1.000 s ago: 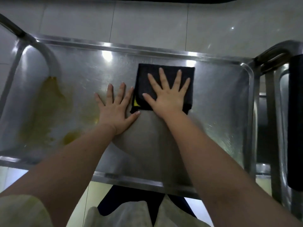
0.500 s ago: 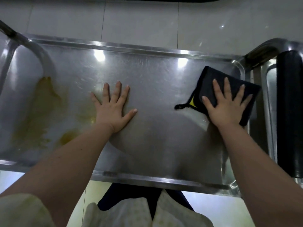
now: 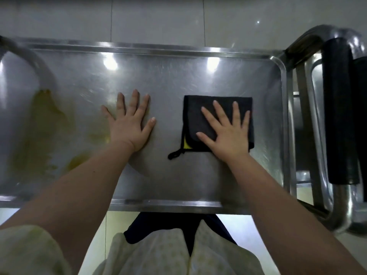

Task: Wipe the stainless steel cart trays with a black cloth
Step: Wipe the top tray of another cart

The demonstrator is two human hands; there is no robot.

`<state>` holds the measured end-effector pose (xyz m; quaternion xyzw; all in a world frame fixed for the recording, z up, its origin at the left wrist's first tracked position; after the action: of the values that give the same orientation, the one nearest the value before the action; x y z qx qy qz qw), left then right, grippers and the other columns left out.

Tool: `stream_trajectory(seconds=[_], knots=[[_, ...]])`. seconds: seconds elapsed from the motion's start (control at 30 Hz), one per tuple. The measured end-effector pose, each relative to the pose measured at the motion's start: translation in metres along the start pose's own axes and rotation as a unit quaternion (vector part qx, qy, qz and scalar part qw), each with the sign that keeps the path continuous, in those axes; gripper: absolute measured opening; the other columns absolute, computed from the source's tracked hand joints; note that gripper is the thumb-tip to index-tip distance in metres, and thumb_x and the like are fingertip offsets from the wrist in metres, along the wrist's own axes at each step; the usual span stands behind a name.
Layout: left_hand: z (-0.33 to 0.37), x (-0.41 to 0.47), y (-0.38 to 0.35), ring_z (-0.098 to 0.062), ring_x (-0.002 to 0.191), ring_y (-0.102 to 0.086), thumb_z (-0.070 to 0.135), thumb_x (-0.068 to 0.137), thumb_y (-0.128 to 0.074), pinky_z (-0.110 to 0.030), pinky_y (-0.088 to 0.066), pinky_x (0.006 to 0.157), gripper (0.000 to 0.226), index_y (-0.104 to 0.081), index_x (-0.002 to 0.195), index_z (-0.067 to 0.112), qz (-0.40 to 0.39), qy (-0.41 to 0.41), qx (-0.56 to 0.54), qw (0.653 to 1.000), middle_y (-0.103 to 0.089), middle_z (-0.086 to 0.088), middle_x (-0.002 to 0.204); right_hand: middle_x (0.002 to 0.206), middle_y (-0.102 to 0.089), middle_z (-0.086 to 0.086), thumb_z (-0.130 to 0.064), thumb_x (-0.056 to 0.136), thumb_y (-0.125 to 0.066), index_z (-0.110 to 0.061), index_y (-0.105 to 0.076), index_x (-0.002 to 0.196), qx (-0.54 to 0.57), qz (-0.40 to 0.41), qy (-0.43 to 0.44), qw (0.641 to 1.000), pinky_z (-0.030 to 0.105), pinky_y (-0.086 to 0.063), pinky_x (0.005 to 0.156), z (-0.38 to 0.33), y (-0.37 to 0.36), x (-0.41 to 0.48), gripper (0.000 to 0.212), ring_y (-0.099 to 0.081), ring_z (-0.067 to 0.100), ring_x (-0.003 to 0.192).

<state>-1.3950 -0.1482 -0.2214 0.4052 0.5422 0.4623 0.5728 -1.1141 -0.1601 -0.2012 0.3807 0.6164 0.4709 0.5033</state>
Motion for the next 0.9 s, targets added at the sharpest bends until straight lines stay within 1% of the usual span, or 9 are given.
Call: stream_trajectory(seconds=[0.13,0.23,0.33,0.47,0.53,0.63,0.7,0.8,0.9], knots=[[0.006,0.000,0.000,-0.031,0.150,0.014,0.072,0.091,-0.007,-0.073,0.008,0.109,0.068,0.014,0.151,0.047,0.001,0.004,0.001,1.000,0.013,0.012,0.163,0.164,0.000,-0.013,-0.080,0.085,-0.016,-0.051,0.000,0.151,0.017,-0.013,-0.082,0.996,0.062,0.006,0.116,0.092,-0.002,-0.035,0.074,0.012,0.035,0.149],[0.009,-0.001,0.001,-0.032,0.150,0.012,0.070,0.092,-0.010,-0.074,0.008,0.108,0.067,0.012,0.152,0.046,0.004,0.003,-0.002,1.000,0.011,0.012,0.164,0.164,0.003,-0.011,-0.078,0.085,-0.010,-0.048,0.001,0.152,0.014,-0.013,-0.129,0.992,0.064,0.005,0.115,0.095,-0.006,-0.047,0.074,0.013,0.039,0.147],[0.009,-0.002,0.002,-0.033,0.150,0.011,0.067,0.095,-0.013,-0.074,0.006,0.108,0.066,0.009,0.153,0.045,0.003,0.003,-0.004,1.000,0.009,0.011,0.164,0.163,0.008,-0.012,-0.079,0.083,-0.007,-0.049,0.004,0.152,0.010,-0.006,-0.124,0.992,0.067,0.006,0.113,0.033,-0.009,-0.046,0.075,0.014,0.045,0.146],[0.010,-0.002,0.006,-0.032,0.150,0.012,0.059,0.098,-0.012,-0.074,0.008,0.108,0.060,0.008,0.153,0.045,0.003,-0.003,-0.009,1.000,0.010,0.010,0.164,0.164,-0.006,-0.008,-0.077,0.087,-0.022,-0.045,-0.012,0.153,0.000,0.003,0.040,0.999,0.070,0.004,0.111,-0.109,-0.020,-0.051,0.074,0.008,0.048,0.146],[0.009,-0.002,0.009,-0.031,0.150,0.012,0.057,0.099,-0.012,-0.073,0.008,0.109,0.058,0.007,0.153,0.046,0.007,-0.002,-0.010,1.000,0.009,0.010,0.164,0.164,-0.010,-0.009,-0.076,0.087,-0.025,-0.045,-0.017,0.153,0.008,0.010,0.065,0.998,0.068,0.006,0.112,-0.131,-0.019,-0.051,0.073,0.005,0.046,0.147],[0.009,-0.002,0.012,-0.031,0.150,0.011,0.056,0.099,-0.015,-0.074,0.009,0.108,0.058,0.003,0.154,0.045,0.005,-0.008,-0.018,1.000,0.006,0.009,0.165,0.162,-0.020,-0.010,-0.076,0.087,-0.034,-0.042,-0.025,0.152,0.037,0.050,0.079,0.995,0.060,0.003,0.117,-0.095,-0.011,-0.052,0.073,-0.006,0.036,0.149],[0.012,-0.002,0.012,-0.032,0.150,0.010,0.057,0.099,-0.016,-0.074,0.008,0.108,0.059,0.000,0.154,0.044,0.006,-0.009,-0.017,1.000,0.003,0.009,0.165,0.161,-0.023,-0.010,-0.075,0.087,-0.036,-0.040,-0.029,0.151,0.036,0.065,0.034,0.997,0.057,-0.003,0.119,-0.038,-0.010,-0.062,0.074,-0.011,0.032,0.150],[0.014,-0.003,0.011,-0.032,0.150,0.009,0.058,0.098,-0.015,-0.075,0.006,0.108,0.060,0.001,0.154,0.043,0.003,-0.002,-0.004,1.000,0.004,0.009,0.165,0.163,-0.015,-0.011,-0.081,0.085,-0.020,-0.046,-0.013,0.152,0.027,0.038,-0.074,0.996,0.056,0.000,0.119,0.058,-0.016,-0.089,0.076,-0.004,0.032,0.150],[0.017,-0.005,0.010,-0.032,0.150,0.010,0.058,0.097,-0.012,-0.075,0.006,0.107,0.061,0.003,0.154,0.042,-0.004,-0.001,0.006,1.000,0.007,0.009,0.165,0.164,-0.004,-0.010,-0.082,0.084,-0.009,-0.050,0.003,0.150,0.007,0.003,-0.125,0.992,0.059,0.004,0.118,0.102,-0.024,-0.107,0.074,0.006,0.034,0.149]])
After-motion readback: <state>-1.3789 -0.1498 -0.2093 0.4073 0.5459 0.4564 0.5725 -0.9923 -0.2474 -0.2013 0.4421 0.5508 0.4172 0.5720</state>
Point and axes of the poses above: each hand's wrist, its own x-axis towards the middle knuckle, its own y-axis out of the back of the hand, z = x × y, the point moved 10 cm from there along x, towards the middle knuckle
